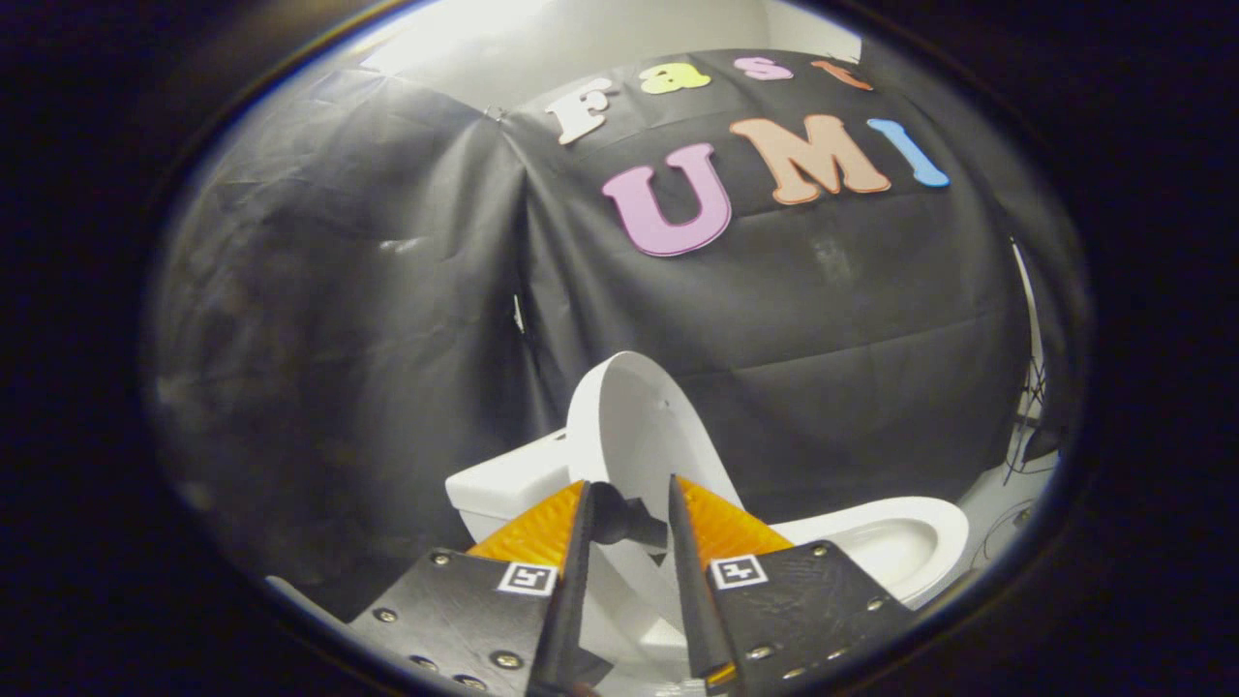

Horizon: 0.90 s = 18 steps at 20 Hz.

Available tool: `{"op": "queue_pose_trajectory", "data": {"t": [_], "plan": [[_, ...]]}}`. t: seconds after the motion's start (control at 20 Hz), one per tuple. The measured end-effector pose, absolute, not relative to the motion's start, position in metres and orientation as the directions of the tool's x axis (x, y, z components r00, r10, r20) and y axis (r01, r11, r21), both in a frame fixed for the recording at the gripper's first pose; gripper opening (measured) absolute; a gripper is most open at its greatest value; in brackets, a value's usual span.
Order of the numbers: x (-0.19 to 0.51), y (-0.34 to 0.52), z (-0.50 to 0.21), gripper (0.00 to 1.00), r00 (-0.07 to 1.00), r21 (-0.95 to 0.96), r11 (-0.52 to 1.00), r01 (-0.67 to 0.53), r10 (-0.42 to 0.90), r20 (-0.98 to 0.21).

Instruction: Open the toilet lid.

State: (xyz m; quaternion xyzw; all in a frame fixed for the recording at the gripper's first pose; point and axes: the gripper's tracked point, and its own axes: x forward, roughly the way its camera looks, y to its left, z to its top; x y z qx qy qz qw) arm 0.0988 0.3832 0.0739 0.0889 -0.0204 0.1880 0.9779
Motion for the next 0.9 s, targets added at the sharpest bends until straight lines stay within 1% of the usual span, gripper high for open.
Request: {"op": "queue_pose_trajectory", "data": {"t": [0.3, 0.35, 0.45, 0.55, 0.7, 0.8, 0.9], "plan": [[0.093, 0.317, 0.100, 0.82, 0.961, 0.204, 0.939, -0.277, 0.266, 0.078], [0.092, 0.308, 0.102, 0.82, 0.965, 0.201, 0.944, -0.262, 0.253, 0.073], [0.089, 0.289, 0.109, 0.87, 0.970, 0.182, 0.953, -0.243, 0.234, 0.067], [0.083, 0.266, 0.115, 1.00, 0.976, 0.150, 0.965, -0.217, 0.209, 0.068], [0.073, 0.233, 0.127, 1.00, 0.982, 0.112, 0.977, -0.183, 0.176, 0.073], [0.065, 0.222, 0.133, 1.00, 0.979, 0.103, 0.975, -0.197, 0.190, 0.078], [0.058, 0.200, 0.136, 1.00, 0.981, 0.092, 0.979, -0.184, 0.178, 0.071]]}}
